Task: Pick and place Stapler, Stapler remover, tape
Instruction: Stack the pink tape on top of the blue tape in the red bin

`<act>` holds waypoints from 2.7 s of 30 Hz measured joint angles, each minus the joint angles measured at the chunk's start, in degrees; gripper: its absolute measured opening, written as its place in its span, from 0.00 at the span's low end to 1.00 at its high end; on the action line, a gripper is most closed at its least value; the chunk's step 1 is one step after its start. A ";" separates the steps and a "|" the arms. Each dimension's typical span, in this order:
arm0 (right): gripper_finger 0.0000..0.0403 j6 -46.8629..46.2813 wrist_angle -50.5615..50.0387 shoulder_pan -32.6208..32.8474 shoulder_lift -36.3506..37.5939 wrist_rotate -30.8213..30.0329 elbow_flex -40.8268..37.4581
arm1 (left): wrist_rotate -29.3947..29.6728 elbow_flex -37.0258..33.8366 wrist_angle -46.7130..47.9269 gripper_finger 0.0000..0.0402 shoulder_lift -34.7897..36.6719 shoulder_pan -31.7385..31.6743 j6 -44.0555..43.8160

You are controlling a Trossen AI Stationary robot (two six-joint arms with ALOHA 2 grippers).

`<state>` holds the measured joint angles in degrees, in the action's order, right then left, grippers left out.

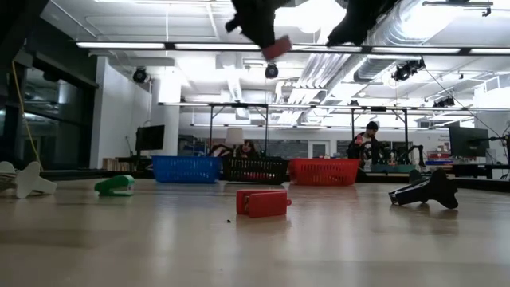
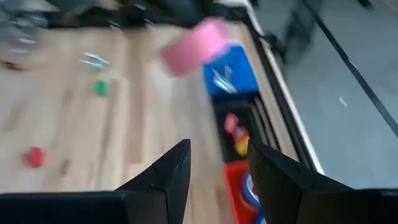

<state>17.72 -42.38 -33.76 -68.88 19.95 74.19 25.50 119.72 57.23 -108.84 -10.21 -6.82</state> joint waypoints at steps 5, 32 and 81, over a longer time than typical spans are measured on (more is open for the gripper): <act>0.37 2.21 6.16 0.02 0.00 9.48 0.00 | 0.18 4.62 -4.28 0.08 0.02 -1.21 4.23; 0.37 -1.21 16.19 0.04 -0.09 7.48 -0.11 | -2.42 5.32 -19.79 0.09 0.02 -1.04 11.60; 0.08 -7.83 25.51 0.13 -0.02 30.57 0.00 | -12.94 5.14 -27.10 0.26 -0.28 -1.10 12.80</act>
<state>9.89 -16.86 -33.63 -68.90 50.52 74.19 12.56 124.86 30.13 -109.12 -11.31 5.98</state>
